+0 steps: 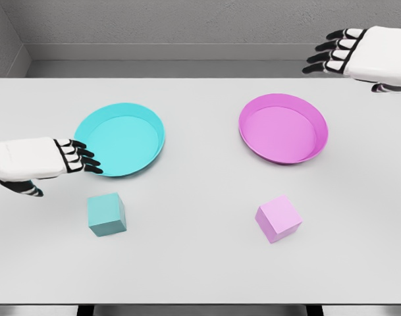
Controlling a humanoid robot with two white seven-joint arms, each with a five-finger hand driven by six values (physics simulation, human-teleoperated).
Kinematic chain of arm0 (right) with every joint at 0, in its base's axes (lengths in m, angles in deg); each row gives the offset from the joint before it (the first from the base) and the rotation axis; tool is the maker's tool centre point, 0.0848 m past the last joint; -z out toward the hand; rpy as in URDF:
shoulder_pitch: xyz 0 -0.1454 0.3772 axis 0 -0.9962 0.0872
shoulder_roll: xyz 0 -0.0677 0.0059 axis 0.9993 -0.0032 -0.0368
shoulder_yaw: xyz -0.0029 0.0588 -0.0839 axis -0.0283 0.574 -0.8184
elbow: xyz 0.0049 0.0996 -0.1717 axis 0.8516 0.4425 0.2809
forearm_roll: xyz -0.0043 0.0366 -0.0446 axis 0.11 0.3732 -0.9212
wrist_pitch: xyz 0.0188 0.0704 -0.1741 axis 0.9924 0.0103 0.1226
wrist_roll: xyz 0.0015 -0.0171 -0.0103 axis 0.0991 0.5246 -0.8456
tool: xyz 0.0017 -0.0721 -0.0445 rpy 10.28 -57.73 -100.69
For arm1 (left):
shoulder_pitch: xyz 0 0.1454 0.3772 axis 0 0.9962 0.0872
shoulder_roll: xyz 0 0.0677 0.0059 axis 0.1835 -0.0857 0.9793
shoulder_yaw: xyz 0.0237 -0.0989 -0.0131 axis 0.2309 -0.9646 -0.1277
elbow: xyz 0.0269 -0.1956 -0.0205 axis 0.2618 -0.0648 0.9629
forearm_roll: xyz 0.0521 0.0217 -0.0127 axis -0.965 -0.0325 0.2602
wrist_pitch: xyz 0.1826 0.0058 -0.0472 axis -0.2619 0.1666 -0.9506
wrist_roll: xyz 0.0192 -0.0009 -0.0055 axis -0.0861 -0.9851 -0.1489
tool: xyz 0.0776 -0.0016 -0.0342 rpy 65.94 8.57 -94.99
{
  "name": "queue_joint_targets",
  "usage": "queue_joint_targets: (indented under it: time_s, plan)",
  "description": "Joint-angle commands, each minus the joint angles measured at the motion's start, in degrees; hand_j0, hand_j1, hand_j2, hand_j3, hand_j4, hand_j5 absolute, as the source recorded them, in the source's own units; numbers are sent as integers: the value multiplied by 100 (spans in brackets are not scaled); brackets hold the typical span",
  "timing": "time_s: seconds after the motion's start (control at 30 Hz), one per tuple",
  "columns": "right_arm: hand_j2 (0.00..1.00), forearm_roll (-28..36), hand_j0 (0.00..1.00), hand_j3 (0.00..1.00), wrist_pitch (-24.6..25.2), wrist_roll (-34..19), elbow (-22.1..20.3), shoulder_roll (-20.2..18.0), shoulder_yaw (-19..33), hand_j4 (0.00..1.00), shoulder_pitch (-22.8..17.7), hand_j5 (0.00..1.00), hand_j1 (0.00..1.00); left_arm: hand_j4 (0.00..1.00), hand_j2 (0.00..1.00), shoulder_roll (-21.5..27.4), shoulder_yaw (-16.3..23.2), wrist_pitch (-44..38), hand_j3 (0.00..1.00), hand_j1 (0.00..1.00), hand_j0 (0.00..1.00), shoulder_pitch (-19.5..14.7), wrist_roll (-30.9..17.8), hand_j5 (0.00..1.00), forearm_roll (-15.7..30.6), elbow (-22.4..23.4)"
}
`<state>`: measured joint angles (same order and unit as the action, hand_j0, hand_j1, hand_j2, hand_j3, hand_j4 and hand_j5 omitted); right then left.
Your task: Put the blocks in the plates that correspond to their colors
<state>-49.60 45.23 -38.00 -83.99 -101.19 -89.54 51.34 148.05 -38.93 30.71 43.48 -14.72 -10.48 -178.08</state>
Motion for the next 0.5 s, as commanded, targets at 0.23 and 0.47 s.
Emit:
queue_joint_targets:
  time_s: [0.23,0.47]
  plan:
    - [100,39,100,100,4,0,-170,175,-1481,100,193,100,100,100,100,-906,166,-8,100,100,100,-70,-542,100,-7,0]
    - [100,188,100,100,4,0,-179,456,-2359,100,562,100,100,100,100,-897,342,-8,100,100,100,-70,-683,100,-43,0]
